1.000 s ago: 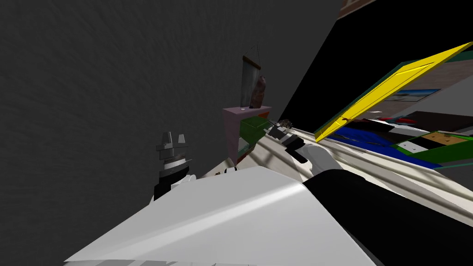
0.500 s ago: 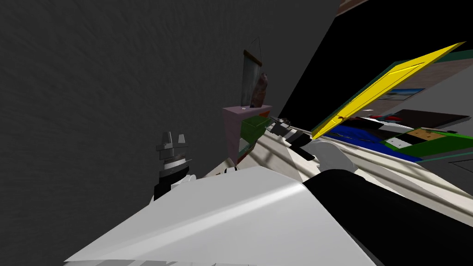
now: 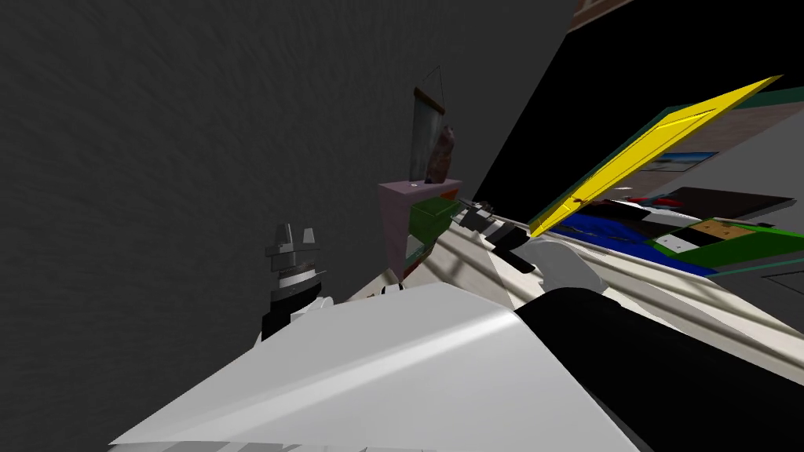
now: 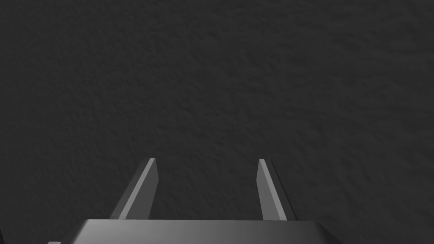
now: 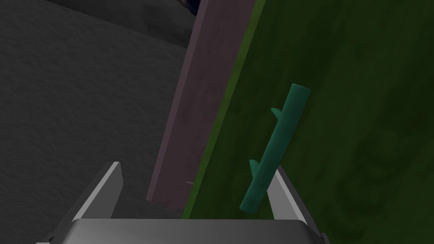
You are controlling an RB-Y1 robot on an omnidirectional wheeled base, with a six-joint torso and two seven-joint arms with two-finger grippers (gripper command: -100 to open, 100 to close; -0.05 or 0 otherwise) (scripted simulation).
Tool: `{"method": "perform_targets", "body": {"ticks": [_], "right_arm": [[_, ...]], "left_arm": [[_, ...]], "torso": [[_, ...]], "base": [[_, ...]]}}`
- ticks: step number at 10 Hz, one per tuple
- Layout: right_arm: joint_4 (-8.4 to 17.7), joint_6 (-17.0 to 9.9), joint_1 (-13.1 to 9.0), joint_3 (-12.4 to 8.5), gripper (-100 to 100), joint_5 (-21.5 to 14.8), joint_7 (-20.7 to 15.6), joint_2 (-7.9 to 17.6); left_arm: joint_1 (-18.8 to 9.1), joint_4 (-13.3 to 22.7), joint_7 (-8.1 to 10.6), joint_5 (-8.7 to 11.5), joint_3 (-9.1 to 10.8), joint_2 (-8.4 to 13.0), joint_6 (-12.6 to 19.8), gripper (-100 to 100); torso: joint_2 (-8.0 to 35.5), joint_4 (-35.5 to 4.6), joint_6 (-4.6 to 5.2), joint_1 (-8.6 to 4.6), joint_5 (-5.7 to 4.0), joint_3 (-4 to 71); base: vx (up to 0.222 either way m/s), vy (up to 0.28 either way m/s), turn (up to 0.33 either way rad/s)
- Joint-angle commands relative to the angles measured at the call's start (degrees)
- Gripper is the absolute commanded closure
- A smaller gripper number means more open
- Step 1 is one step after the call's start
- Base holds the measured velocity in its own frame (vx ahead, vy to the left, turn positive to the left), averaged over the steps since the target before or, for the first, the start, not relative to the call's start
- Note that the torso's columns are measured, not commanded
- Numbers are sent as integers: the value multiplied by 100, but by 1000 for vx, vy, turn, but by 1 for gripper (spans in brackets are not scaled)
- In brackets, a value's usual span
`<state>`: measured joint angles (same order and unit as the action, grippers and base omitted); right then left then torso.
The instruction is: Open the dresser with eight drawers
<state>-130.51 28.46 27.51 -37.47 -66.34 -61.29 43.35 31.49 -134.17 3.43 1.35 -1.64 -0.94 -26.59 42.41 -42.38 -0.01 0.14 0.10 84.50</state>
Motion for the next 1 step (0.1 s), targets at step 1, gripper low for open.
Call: {"method": "perform_targets", "body": {"ticks": [1], "right_arm": [[5, 1, 3, 2, 0, -1, 0, -1]], "left_arm": [[0, 0, 0, 0, 0, 0, 0, 0]], "torso": [[-2, 2, 0, -2, -1, 1]], "base": [[0, 0, 0]]}}
